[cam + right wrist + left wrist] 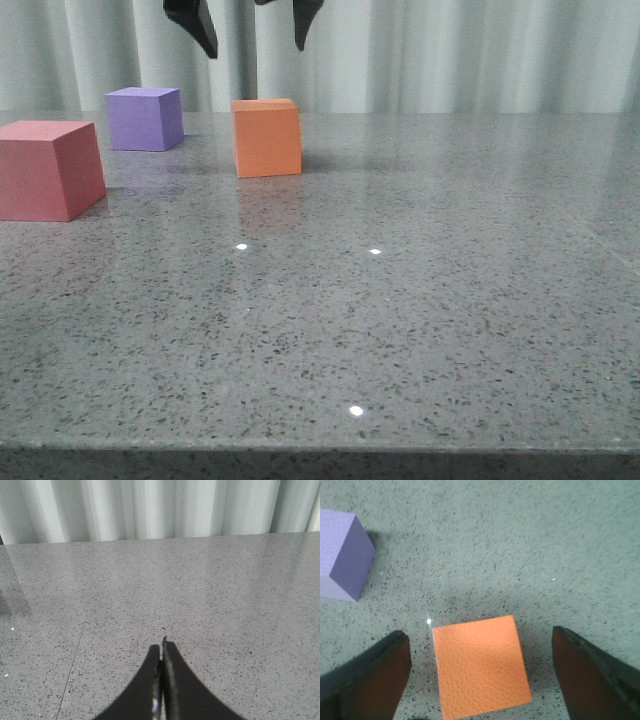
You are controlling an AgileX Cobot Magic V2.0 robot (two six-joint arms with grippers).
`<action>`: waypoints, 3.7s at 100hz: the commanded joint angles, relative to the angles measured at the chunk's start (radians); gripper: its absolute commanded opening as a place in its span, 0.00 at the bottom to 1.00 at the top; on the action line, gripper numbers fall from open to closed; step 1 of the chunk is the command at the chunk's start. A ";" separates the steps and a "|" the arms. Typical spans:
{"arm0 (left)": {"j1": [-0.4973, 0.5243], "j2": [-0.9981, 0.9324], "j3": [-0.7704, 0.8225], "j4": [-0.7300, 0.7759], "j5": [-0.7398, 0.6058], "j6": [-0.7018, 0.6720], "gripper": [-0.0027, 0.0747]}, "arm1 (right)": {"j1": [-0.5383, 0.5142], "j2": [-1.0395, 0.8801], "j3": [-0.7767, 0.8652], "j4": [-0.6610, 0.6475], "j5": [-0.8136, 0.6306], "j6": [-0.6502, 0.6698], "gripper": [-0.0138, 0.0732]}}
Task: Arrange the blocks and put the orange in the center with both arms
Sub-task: 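Move the open left gripper over the orange cube, then close the left gripper on the orange cube and lift it, then carry the orange cube toward the gap between pink and purple cubes, then lower the orange cube between the pink and purple cubes, release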
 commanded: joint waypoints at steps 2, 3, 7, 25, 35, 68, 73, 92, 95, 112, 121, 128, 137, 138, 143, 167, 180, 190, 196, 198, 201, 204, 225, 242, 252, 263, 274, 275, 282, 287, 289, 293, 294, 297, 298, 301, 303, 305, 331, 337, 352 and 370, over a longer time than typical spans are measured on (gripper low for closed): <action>-0.005 -0.035 -0.033 0.036 -0.019 -0.015 0.74 | -0.006 0.006 -0.025 -0.021 -0.072 -0.002 0.08; -0.005 -0.037 -0.033 0.036 -0.020 -0.015 0.74 | -0.006 0.006 -0.025 -0.021 -0.072 -0.002 0.08; -0.005 -0.027 -0.033 0.034 -0.020 -0.015 0.74 | -0.006 0.006 -0.025 -0.021 -0.072 -0.002 0.08; -0.005 -0.012 -0.033 0.030 -0.019 -0.018 0.74 | -0.006 0.006 -0.025 -0.021 -0.072 -0.002 0.08; -0.005 -0.002 -0.033 0.030 -0.017 -0.020 0.74 | -0.006 0.006 -0.025 -0.021 -0.072 -0.002 0.08; -0.005 0.054 -0.033 0.027 0.024 -0.032 0.74 | -0.006 0.006 -0.025 -0.021 -0.072 -0.002 0.08; -0.005 0.062 -0.033 0.021 0.025 -0.032 0.74 | -0.006 0.006 -0.025 -0.021 -0.072 -0.002 0.08; -0.005 0.063 -0.033 0.038 0.025 -0.032 0.74 | -0.006 0.006 -0.025 -0.021 -0.072 -0.002 0.08; -0.005 0.063 -0.033 0.038 0.025 -0.032 0.74 | -0.006 0.006 -0.025 -0.021 -0.072 -0.002 0.08; -0.005 0.063 -0.033 0.038 0.025 -0.032 0.61 | -0.006 0.006 -0.025 -0.021 -0.072 -0.002 0.08; -0.005 0.063 -0.033 0.038 0.020 -0.032 0.44 | -0.006 0.006 -0.025 -0.021 -0.072 -0.002 0.08; -0.005 0.061 -0.033 0.038 0.020 -0.032 0.32 | -0.006 0.006 -0.025 -0.021 -0.072 -0.002 0.08; -0.005 0.055 -0.033 0.040 0.033 -0.026 0.20 | -0.006 0.006 -0.025 -0.021 -0.072 -0.002 0.08; -0.005 0.055 -0.033 0.040 0.035 -0.021 0.19 | -0.006 0.006 -0.025 -0.021 -0.072 -0.002 0.08; -0.005 0.045 -0.033 0.040 0.035 0.010 0.15 | -0.006 0.006 -0.025 -0.021 -0.072 -0.002 0.08; 0.003 -0.059 -0.033 0.040 0.041 0.198 0.14 | -0.006 0.006 -0.025 -0.021 -0.072 -0.002 0.08; 0.026 -0.135 -0.033 0.040 0.047 0.279 0.14 | -0.006 0.006 -0.025 -0.021 -0.072 -0.002 0.08; 0.050 -0.196 -0.033 0.040 0.054 0.332 0.14 | -0.006 0.006 -0.025 -0.021 -0.072 -0.002 0.08; 0.068 -0.225 -0.033 0.037 0.066 0.378 0.14 | -0.006 0.006 -0.025 -0.021 -0.072 -0.002 0.08; 0.079 -0.239 -0.026 0.035 0.068 0.392 0.14 | -0.006 0.006 -0.025 -0.021 -0.072 -0.002 0.08; 0.090 -0.253 -0.017 0.030 0.070 0.424 0.14 | -0.006 0.006 -0.025 -0.021 -0.072 -0.002 0.08; 0.105 -0.268 -0.006 0.027 0.070 0.446 0.14 | -0.006 0.006 -0.025 -0.021 -0.072 -0.002 0.08; 0.211 -0.389 0.162 -0.006 0.006 0.494 0.14 | -0.006 0.006 -0.025 -0.021 -0.072 -0.002 0.08; 0.319 -0.476 0.359 -0.121 -0.145 0.532 0.14 | -0.006 0.006 -0.025 -0.021 -0.072 -0.002 0.08; 0.358 -0.482 0.423 -0.234 -0.232 0.634 0.14 | -0.006 0.006 -0.025 -0.021 -0.072 -0.002 0.08; 0.381 -0.465 0.461 -0.346 -0.288 0.731 0.14 | -0.006 0.006 -0.025 -0.021 -0.072 -0.002 0.08; 0.381 -0.437 0.461 -0.355 -0.315 0.731 0.14 | -0.006 0.006 -0.025 -0.021 -0.072 -0.002 0.08; 0.381 -0.433 0.461 -0.355 -0.317 0.731 0.14 | -0.006 0.006 -0.025 -0.021 -0.072 -0.002 0.08; 0.381 -0.412 0.461 -0.357 -0.325 0.731 0.14 | -0.006 0.006 -0.025 -0.021 -0.072 -0.002 0.08; 0.381 -0.390 0.461 -0.362 -0.325 0.731 0.14 | -0.006 0.006 -0.025 -0.021 -0.072 -0.002 0.08; 0.381 -0.384 0.461 -0.362 -0.325 0.731 0.14 | -0.006 0.006 -0.025 -0.021 -0.072 -0.002 0.08; 0.381 -0.367 0.461 -0.362 -0.326 0.731 0.14 | -0.006 0.006 -0.025 -0.021 -0.072 -0.002 0.08; 0.381 -0.361 0.461 -0.362 -0.326 0.731 0.14 | -0.006 0.006 -0.025 -0.021 -0.072 -0.002 0.08; 0.381 -0.351 0.461 -0.362 -0.330 0.731 0.14 | -0.006 0.006 -0.025 -0.021 -0.072 -0.002 0.08; 0.381 -0.348 0.461 -0.362 -0.330 0.731 0.14 | -0.006 0.006 -0.025 -0.021 -0.072 -0.002 0.08; 0.381 -0.337 0.461 -0.362 -0.332 0.731 0.14 | -0.006 0.006 -0.025 -0.021 -0.072 -0.002 0.08; 0.381 -0.330 0.461 -0.362 -0.337 0.731 0.14 | -0.006 0.006 -0.025 -0.021 -0.072 -0.002 0.08; 0.381 -0.319 0.461 -0.359 -0.340 0.731 0.14 | -0.006 0.006 -0.025 -0.021 -0.072 -0.002 0.08; 0.381 -0.264 0.461 -0.359 -0.383 0.731 0.14 | -0.006 0.006 -0.025 -0.021 -0.072 -0.002 0.08; 0.381 -0.258 0.461 -0.359 -0.383 0.731 0.14 | -0.006 0.006 -0.025 -0.021 -0.072 -0.002 0.08; 0.381 -0.238 0.461 -0.359 -0.385 0.731 0.14 | -0.006 0.006 -0.025 -0.021 -0.072 -0.002 0.08; 0.381 -0.214 0.461 -0.359 -0.383 0.731 0.15 | -0.006 0.006 -0.025 -0.021 -0.072 -0.002 0.08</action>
